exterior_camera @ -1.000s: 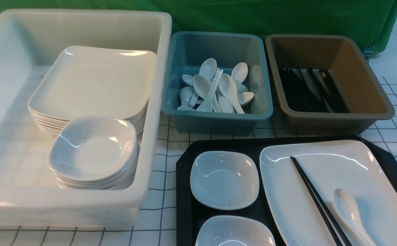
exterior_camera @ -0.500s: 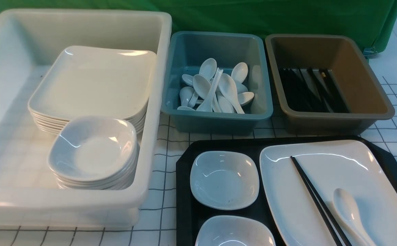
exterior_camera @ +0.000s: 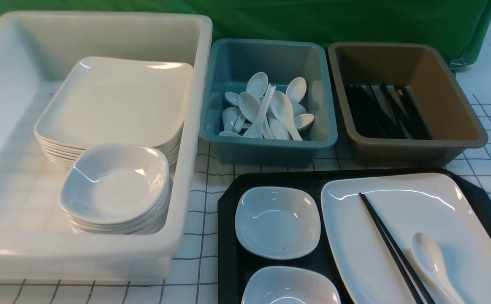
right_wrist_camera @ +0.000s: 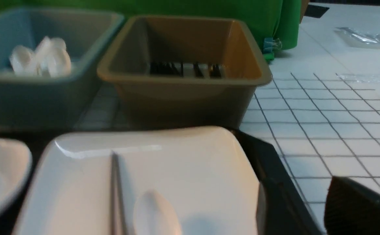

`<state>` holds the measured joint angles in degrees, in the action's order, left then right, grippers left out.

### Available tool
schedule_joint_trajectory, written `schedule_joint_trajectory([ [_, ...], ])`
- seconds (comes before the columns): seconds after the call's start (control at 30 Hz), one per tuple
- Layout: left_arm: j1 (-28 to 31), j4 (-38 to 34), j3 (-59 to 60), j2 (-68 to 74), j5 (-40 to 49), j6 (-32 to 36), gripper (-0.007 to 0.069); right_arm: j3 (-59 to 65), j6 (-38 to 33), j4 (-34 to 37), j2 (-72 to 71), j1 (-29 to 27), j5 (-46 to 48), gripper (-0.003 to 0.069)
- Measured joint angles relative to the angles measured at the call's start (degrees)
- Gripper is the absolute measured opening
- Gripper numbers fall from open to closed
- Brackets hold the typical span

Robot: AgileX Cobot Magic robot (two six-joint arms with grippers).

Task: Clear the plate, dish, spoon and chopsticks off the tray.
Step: Use the right arm to grab a soup spoon from the plate

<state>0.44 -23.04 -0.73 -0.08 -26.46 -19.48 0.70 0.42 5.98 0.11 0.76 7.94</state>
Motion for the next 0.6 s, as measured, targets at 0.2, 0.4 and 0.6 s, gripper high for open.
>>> schedule_joint_trajectory([
  [0.2,0.0,20.56,-17.4,1.11,14.8,-15.56,0.0018,0.0,23.86,8.48,0.0,0.0,-16.11,0.0244],
  [0.4,0.0,25.92,-34.72,10.2,46.75,-10.52,0.0018,0.0,27.94,9.31,0.0,0.0,-24.56,0.0244],
  [0.6,0.0,24.1,-37.3,23.16,73.24,5.39,0.0018,-4.71,28.04,4.0,0.13,1.0,-17.87,0.0183],
])
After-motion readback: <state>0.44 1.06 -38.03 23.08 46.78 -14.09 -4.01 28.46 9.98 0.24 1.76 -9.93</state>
